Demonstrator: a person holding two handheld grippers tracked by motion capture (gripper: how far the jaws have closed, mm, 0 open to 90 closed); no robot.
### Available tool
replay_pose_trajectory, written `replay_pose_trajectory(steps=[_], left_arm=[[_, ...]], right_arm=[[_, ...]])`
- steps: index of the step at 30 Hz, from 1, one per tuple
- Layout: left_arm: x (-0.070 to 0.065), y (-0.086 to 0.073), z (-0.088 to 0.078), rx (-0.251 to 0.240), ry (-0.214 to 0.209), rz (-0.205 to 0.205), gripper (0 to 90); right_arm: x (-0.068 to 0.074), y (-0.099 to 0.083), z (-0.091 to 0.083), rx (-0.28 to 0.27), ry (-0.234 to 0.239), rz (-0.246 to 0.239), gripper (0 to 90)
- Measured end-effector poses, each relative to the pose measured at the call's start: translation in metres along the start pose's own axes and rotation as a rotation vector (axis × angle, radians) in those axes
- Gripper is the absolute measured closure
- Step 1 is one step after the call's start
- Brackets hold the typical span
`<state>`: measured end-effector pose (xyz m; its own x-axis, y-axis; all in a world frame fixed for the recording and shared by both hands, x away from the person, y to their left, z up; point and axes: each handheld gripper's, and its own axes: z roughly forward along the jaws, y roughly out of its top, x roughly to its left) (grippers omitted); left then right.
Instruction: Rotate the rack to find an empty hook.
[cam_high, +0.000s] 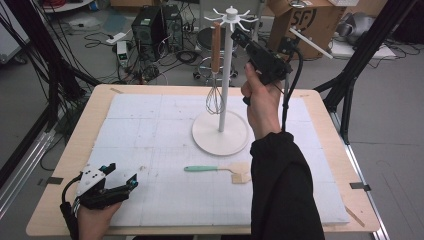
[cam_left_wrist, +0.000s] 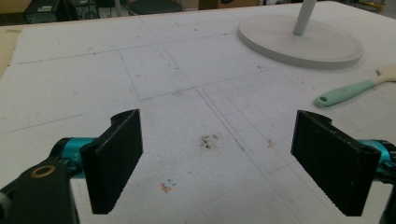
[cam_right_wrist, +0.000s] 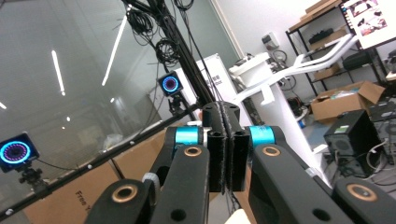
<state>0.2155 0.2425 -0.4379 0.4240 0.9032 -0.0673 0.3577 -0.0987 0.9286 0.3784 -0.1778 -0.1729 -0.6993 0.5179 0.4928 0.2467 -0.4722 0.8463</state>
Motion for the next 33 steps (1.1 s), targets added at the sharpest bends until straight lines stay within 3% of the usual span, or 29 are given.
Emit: replay_pose_trajectory(steps=[14,19,24,27,33], left_arm=[[0.002,0.0,-0.001,-0.008,0.0,-0.008,17.3],[0.003,0.0,-0.002,-0.011,0.003,-0.016,17.4],[0.002,0.001,-0.003,-0.013,0.003,-0.013,17.4],[0.001,0.001,-0.002,-0.012,-0.001,-0.006,17.4],[0.0,0.001,-0.001,-0.012,0.0,-0.012,17.4]], right_arm=[[0.014,-0.012,0.021,-0.001,-0.034,0.013,89.6],[0.014,-0.02,0.012,-0.005,-0.025,0.017,89.6],[0.007,-0.025,0.0,-0.005,-0.066,0.011,89.7],[0.001,-0.02,-0.007,-0.016,-0.096,0.023,89.6],[0.003,-0.007,-0.01,-0.059,-0.097,0.019,89.6]])
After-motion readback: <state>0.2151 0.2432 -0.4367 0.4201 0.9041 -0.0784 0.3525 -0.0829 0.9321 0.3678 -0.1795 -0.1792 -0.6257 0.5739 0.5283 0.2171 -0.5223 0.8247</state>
